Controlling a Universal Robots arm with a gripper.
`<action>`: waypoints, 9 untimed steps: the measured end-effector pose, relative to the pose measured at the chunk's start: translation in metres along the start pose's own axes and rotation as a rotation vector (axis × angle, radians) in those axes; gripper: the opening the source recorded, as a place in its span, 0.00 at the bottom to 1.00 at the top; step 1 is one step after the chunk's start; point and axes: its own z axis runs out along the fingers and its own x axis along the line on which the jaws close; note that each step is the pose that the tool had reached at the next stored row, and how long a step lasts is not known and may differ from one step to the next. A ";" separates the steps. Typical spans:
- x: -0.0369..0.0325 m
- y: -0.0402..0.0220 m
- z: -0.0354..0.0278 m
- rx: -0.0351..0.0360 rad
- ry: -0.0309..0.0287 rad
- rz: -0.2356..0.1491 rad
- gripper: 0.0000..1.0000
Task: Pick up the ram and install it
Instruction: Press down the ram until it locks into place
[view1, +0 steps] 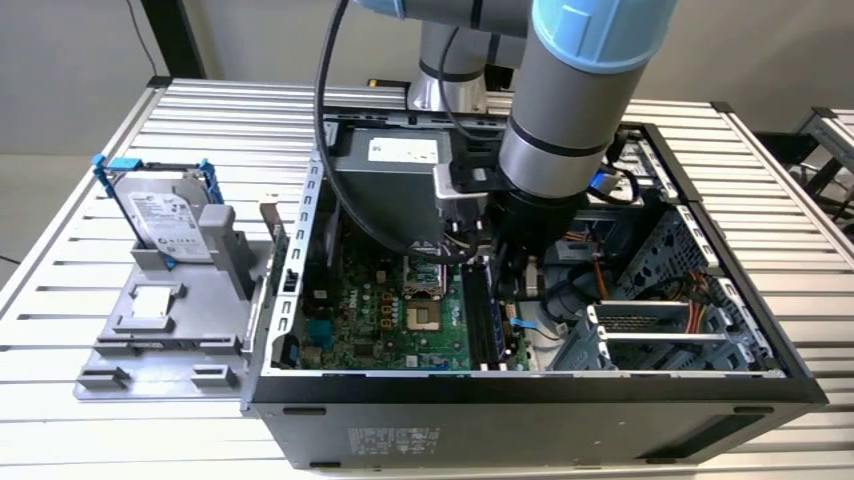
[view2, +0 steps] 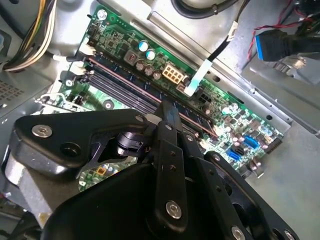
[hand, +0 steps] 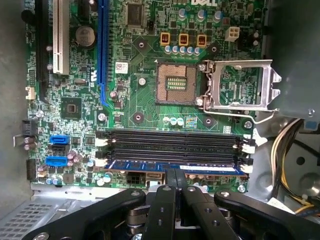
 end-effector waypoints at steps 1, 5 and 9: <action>0.0001 0.0000 0.0018 0.0000 0.0000 0.000 0.00; 0.0004 -0.0001 0.0029 -0.0001 0.0005 0.000 0.00; 0.0024 -0.0013 0.0088 -0.0003 0.0004 0.000 0.00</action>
